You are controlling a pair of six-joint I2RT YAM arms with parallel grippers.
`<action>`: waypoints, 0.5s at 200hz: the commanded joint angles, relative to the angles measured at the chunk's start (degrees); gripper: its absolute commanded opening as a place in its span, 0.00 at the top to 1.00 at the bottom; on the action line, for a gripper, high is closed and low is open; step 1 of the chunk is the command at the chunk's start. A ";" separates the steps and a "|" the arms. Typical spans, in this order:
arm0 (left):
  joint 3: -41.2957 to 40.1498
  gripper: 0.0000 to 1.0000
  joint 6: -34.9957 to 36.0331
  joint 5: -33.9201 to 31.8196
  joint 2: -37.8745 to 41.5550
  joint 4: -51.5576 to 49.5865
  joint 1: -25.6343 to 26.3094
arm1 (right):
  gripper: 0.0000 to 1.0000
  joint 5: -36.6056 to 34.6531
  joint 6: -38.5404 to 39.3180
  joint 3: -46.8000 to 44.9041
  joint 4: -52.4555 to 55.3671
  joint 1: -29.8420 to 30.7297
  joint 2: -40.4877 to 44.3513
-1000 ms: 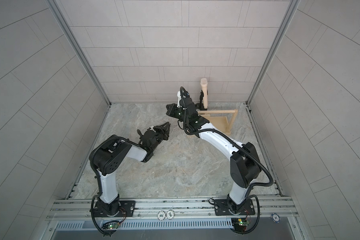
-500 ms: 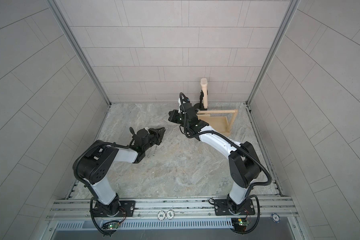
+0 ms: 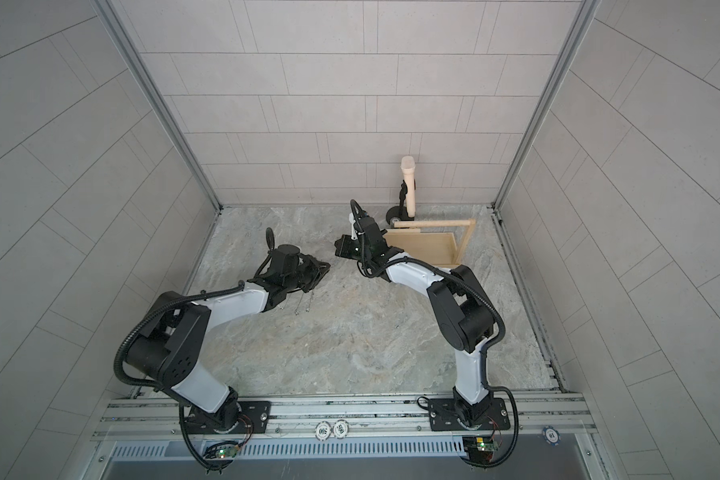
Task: Take the necklace off the jewelry display stand
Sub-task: Place the necklace at the center of the board.
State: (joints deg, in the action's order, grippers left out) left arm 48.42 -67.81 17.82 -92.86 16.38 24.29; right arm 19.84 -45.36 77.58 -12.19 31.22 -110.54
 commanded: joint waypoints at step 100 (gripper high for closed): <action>-4.21 1.00 12.09 -5.45 -0.91 -12.08 5.75 | 1.00 2.58 3.02 -5.85 -3.81 -0.68 -4.26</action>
State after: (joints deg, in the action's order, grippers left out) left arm 45.69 -57.45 14.92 -93.01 5.39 28.93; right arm 22.09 -42.78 73.47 -15.22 30.37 -114.32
